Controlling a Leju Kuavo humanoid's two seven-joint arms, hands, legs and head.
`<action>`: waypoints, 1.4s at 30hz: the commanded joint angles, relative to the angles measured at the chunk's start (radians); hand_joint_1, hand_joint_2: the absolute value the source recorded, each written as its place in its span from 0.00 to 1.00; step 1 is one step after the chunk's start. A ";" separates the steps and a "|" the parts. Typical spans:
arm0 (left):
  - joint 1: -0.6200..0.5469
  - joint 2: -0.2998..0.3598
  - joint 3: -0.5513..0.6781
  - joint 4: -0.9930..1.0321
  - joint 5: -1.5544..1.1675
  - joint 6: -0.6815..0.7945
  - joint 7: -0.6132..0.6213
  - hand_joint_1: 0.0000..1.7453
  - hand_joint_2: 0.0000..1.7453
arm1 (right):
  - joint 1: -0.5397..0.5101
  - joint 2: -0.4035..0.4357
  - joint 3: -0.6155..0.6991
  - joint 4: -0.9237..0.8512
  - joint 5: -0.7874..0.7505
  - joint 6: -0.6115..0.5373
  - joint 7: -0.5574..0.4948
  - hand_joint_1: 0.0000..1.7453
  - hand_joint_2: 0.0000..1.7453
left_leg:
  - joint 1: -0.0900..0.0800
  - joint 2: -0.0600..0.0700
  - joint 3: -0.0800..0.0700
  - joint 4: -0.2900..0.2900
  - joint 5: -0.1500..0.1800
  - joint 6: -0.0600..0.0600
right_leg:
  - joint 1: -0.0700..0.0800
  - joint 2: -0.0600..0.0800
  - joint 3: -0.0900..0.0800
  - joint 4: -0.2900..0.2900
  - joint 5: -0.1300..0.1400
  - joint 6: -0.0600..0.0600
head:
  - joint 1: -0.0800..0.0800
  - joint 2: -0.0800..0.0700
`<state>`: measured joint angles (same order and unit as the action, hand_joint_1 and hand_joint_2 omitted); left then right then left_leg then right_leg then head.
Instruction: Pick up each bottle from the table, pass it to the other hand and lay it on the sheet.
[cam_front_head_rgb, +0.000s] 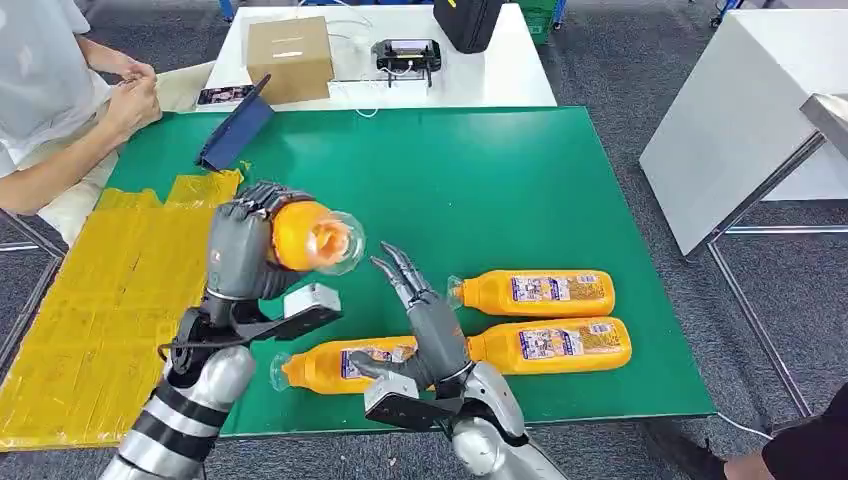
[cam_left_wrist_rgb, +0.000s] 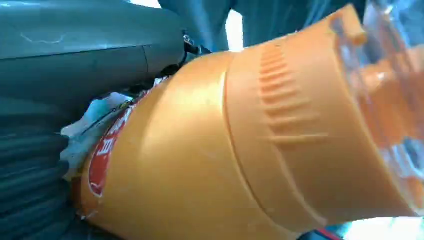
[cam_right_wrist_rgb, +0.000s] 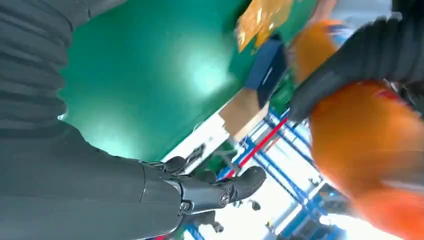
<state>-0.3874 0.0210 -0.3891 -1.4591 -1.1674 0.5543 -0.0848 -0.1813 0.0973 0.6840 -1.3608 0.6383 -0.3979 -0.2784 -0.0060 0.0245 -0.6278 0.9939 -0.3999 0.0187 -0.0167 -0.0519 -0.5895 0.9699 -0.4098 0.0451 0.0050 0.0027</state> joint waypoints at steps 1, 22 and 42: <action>-0.356 0.067 -0.099 0.547 -0.403 -0.129 0.293 1.00 1.00 | -0.078 -0.027 0.092 0.024 0.183 0.108 0.134 0.00 1.00 | 0.001 -0.003 0.002 0.000 0.001 -0.001 | 0.000 0.000 0.003 0.000 0.000 -0.001 | 0.001 0.000; -0.507 0.030 -0.102 1.093 -0.403 -0.520 0.534 1.00 1.00 | -0.201 0.028 0.195 0.267 0.358 0.207 0.278 0.00 1.00 | 0.002 0.001 0.003 0.000 0.000 -0.002 | 0.001 0.005 0.003 0.000 0.000 -0.001 | 0.001 0.000; -0.444 0.003 0.040 1.101 -0.309 -0.484 0.384 0.00 1.00 | -0.239 0.040 0.182 0.408 0.462 0.246 0.402 0.00 1.00 | 0.001 -0.001 0.002 0.000 0.001 -0.002 | 0.000 0.003 0.004 0.000 -0.001 -0.001 | 0.001 0.000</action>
<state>-0.8186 0.0622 -0.4352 -0.4173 -1.5301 0.0328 0.3730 -0.3647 0.1434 0.8461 -1.0773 1.0899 -0.1781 0.0988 -0.0059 0.0240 -0.6294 0.9940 -0.3979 0.0181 -0.0166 -0.0525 -0.5901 0.9708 -0.4096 0.0453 0.0057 0.0027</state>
